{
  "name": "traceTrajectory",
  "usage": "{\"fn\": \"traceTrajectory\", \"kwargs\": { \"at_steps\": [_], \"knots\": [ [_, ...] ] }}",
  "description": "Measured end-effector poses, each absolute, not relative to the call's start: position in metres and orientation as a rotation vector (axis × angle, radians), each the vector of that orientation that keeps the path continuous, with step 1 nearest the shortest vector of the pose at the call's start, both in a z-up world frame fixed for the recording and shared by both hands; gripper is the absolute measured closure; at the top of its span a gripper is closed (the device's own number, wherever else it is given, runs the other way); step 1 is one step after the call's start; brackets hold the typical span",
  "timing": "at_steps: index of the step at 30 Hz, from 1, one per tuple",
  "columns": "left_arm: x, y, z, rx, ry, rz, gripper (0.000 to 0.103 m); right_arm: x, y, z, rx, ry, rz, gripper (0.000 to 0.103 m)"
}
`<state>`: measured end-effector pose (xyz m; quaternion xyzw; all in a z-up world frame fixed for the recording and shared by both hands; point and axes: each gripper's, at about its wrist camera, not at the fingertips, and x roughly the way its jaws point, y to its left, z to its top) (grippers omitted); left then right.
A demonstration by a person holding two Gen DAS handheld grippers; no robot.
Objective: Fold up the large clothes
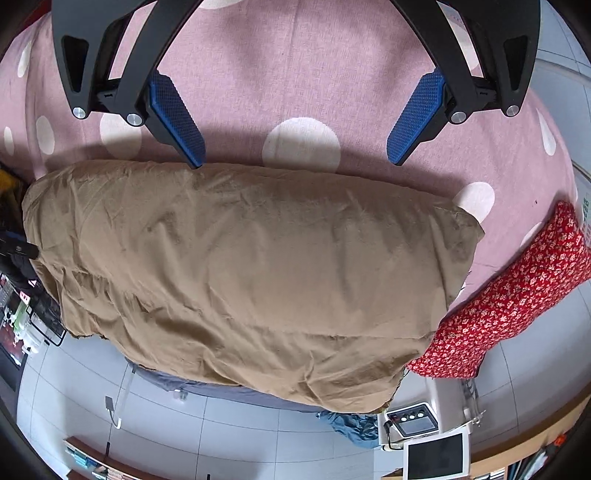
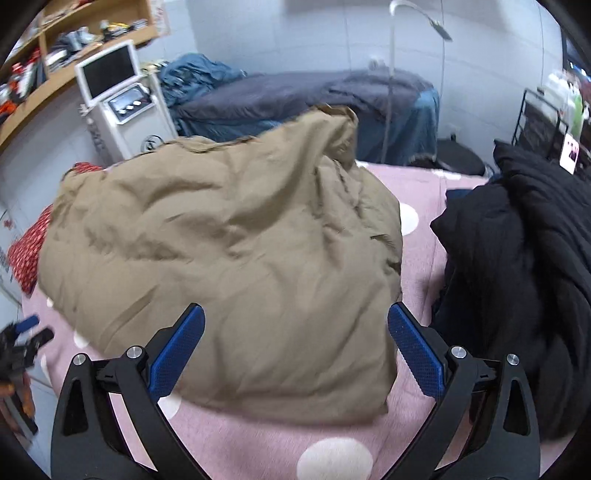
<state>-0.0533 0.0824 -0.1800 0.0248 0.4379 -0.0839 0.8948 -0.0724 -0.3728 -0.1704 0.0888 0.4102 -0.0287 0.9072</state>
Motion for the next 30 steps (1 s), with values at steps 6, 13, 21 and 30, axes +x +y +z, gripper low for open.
{"fn": "traceTrajectory", "kwargs": {
  "at_steps": [6,13,21,30],
  "knots": [
    [-0.046,0.079,-0.172,-0.045,0.913,-0.216,0.006,-0.014,-0.432,-0.228,0.537,1.06,0.056,0.005],
    [-0.03,0.076,-0.176,-0.025,0.942,-0.21,0.006,0.011,-0.447,-0.261,0.651,1.115,0.158,0.004],
    [-0.026,0.07,-0.189,-0.08,0.986,-0.228,0.006,0.038,-0.447,-0.267,0.658,1.181,0.129,0.004],
    [-0.028,0.052,-0.182,-0.05,1.006,-0.242,0.006,0.03,-0.435,-0.253,0.589,1.118,-0.01,0.004]
  ]
}}
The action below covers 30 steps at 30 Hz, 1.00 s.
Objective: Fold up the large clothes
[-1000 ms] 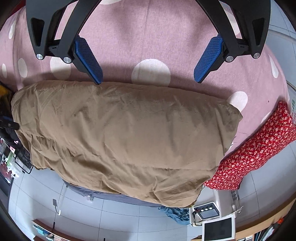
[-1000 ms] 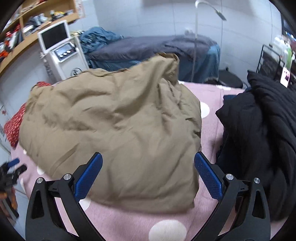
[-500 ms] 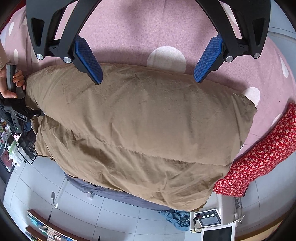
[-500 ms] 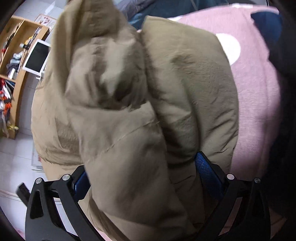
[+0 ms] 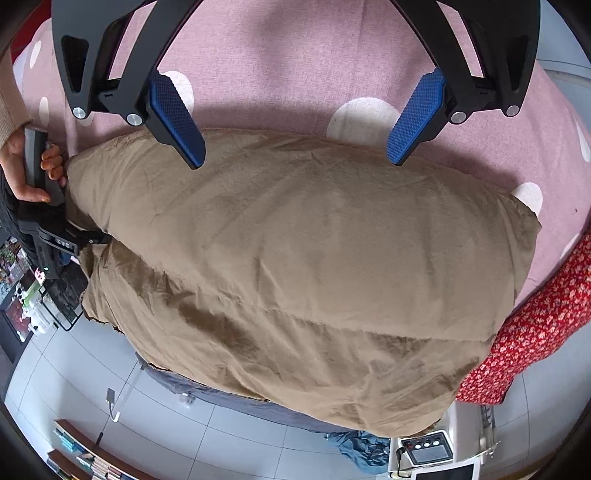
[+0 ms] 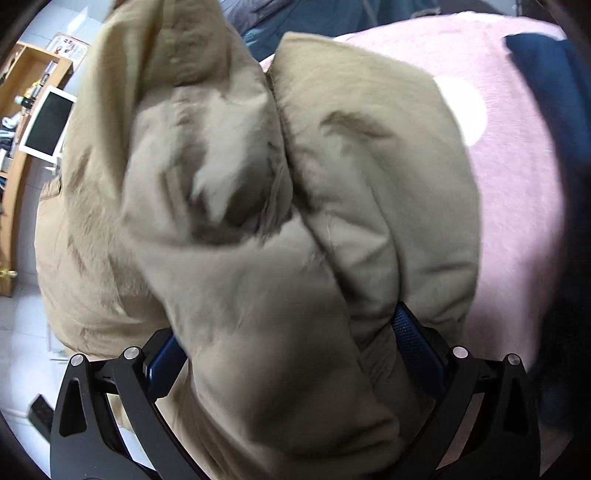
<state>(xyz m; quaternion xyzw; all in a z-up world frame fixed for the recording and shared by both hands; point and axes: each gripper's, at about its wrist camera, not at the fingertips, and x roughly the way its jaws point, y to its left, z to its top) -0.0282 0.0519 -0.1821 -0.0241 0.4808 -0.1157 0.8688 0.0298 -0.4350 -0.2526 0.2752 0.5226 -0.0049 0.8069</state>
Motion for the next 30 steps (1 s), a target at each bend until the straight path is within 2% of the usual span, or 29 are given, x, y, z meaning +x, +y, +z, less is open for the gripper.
{"fn": "traceTrajectory", "kwargs": {
  "at_steps": [7,11,19,25,30],
  "knots": [
    [-0.028,0.053,-0.178,-0.02,1.076,-0.218,0.006,-0.023,-0.441,-0.254,0.639,1.092,-0.097,0.004],
    [-0.02,0.053,-0.171,-0.028,1.117,-0.223,0.006,0.002,-0.46,-0.269,0.776,1.114,-0.026,0.004],
    [0.005,0.064,-0.139,-0.049,1.121,-0.205,0.006,0.083,-0.471,-0.265,0.75,1.188,0.116,0.004],
    [0.027,0.127,-0.108,-0.054,1.071,-0.134,0.006,0.084,-0.476,-0.265,0.746,1.166,0.117,0.004],
    [0.053,0.197,-0.114,-0.099,1.083,-0.08,0.006,0.057,-0.467,-0.26,0.745,1.185,0.05,0.004]
  ]
}}
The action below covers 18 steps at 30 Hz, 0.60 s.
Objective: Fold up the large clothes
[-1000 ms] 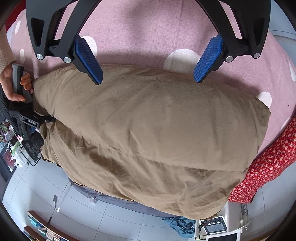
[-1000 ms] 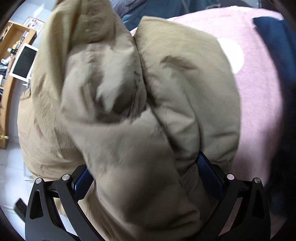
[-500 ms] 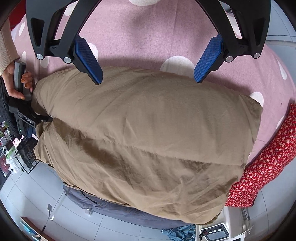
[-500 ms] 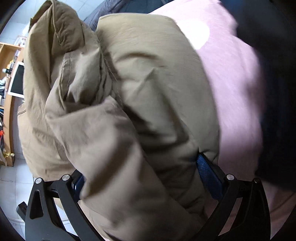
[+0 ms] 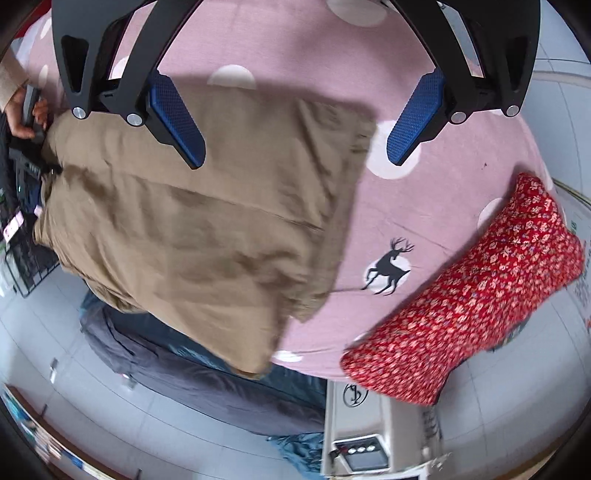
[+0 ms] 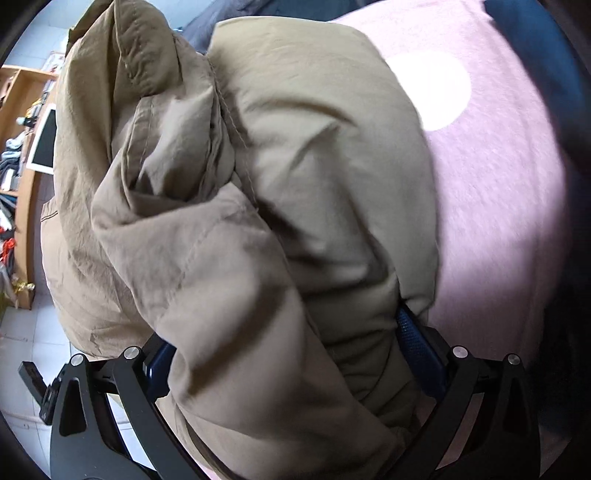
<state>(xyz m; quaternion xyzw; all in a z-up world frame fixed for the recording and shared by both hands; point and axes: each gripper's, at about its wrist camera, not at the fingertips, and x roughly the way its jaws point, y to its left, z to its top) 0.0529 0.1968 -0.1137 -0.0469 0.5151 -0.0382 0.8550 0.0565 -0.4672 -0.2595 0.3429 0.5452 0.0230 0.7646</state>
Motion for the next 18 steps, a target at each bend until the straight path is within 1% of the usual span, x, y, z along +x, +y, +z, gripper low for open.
{"fn": "traceTrajectory", "kwargs": {
  "at_steps": [2,5,9,11,13,18],
  "knots": [
    [0.072,0.211,-0.123,-0.144,1.098,-0.126,0.006,0.056,-0.464,-0.259,0.754,1.205,0.035,0.004],
    [0.118,0.211,-0.165,-0.148,1.2,-0.263,0.006,0.055,-0.455,-0.243,0.776,1.229,-0.005,0.004],
    [0.163,0.209,-0.207,-0.189,1.249,-0.465,0.005,0.091,-0.452,-0.244,0.784,1.261,-0.068,0.004],
    [0.179,0.222,-0.225,-0.271,1.271,-0.567,0.005,0.096,-0.444,-0.242,0.811,1.258,-0.109,0.004],
    [0.187,0.231,-0.237,-0.357,1.313,-0.609,0.005,0.113,-0.423,-0.238,0.826,1.256,-0.147,0.004],
    [0.199,0.226,-0.249,-0.377,1.368,-0.646,0.004,0.123,-0.411,-0.229,0.821,1.26,-0.237,0.004]
  ]
}}
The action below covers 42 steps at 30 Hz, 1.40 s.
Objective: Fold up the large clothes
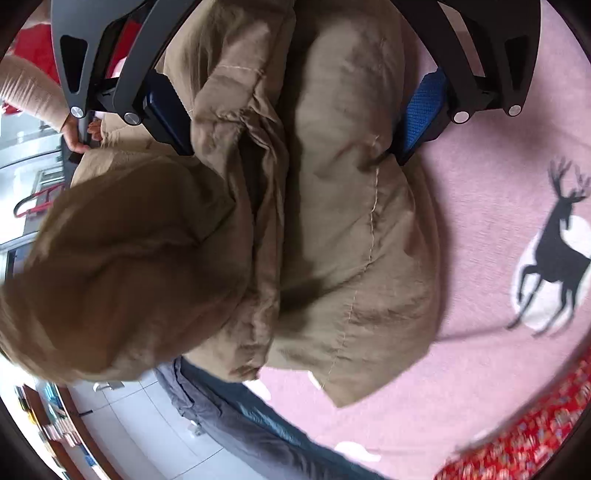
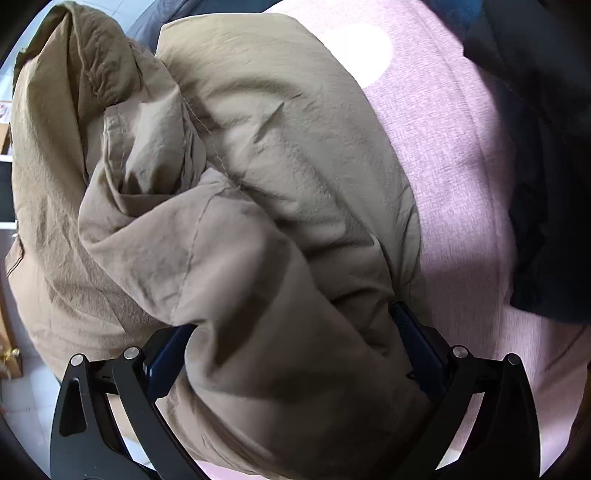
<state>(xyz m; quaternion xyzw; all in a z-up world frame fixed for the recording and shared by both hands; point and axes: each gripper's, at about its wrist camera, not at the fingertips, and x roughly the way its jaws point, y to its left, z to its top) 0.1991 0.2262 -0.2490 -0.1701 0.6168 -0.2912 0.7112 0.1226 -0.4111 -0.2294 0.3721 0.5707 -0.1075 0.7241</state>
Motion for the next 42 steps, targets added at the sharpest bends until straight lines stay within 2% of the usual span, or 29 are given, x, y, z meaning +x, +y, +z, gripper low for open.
{"fn": "traceTrajectory", "kwargs": {
  "at_steps": [6,11,20,22,27,36,39,42],
  "knots": [
    [0.198,0.219,-0.244,-0.393,1.395,-0.583,0.005,0.154,-0.412,-0.226,0.778,1.37,-0.161,0.004],
    [0.184,0.22,-0.235,-0.383,1.39,-0.486,0.005,0.183,-0.4,-0.173,0.295,1.389,-0.09,0.005],
    [0.192,0.218,-0.245,-0.285,1.42,-0.491,0.004,0.214,-0.433,-0.221,0.673,1.374,0.078,0.004],
    [0.199,0.222,-0.257,-0.359,1.457,-0.505,0.004,0.223,-0.431,-0.221,0.672,1.367,0.099,0.004],
    [0.205,0.218,-0.259,-0.346,1.492,-0.508,0.004,0.244,-0.426,-0.218,0.598,1.341,0.116,0.004],
    [0.203,0.195,-0.25,-0.344,1.436,-0.497,0.01,0.256,-0.396,-0.173,0.331,1.36,0.041,0.004],
    [0.196,0.197,-0.251,-0.359,1.431,-0.482,0.005,0.26,-0.405,-0.178,0.406,1.362,0.062,0.004],
    [0.19,0.202,-0.251,-0.36,1.433,-0.478,0.005,0.267,-0.424,-0.199,0.575,1.34,0.127,0.004]
  ]
}}
